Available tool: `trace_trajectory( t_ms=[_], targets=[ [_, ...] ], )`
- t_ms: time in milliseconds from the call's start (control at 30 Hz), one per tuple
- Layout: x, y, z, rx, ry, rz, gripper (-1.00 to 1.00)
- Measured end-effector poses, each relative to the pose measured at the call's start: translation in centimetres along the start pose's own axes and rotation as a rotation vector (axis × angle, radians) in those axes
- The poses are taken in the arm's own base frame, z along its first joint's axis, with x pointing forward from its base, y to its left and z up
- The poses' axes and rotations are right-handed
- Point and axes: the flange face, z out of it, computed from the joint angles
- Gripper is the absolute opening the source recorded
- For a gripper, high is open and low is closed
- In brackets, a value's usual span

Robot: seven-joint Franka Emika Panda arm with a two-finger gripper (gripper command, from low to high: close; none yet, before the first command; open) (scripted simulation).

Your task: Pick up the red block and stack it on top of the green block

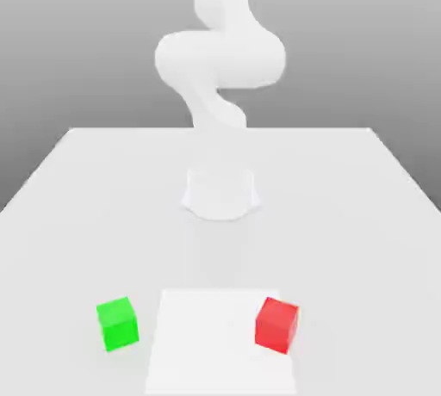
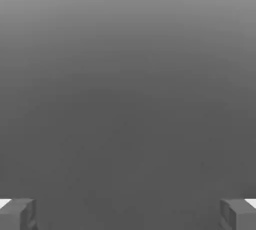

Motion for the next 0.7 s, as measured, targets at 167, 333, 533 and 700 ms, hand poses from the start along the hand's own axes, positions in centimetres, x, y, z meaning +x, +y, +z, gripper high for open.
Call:
trace_trajectory(
  t_ms=[167,333,533,700],
  targets=[
    [-3.5,1.1,11.6,-0.128,-0.116,0.096,0.00],
    [-8.6,4.0,21.3,-0.266,-0.212,0.184,0.00],
    [-16.3,9.7,30.4,-0.448,-0.303,0.282,0.00],
    [-23.2,15.4,35.5,-0.599,-0.357,0.349,0.00]
  ],
)
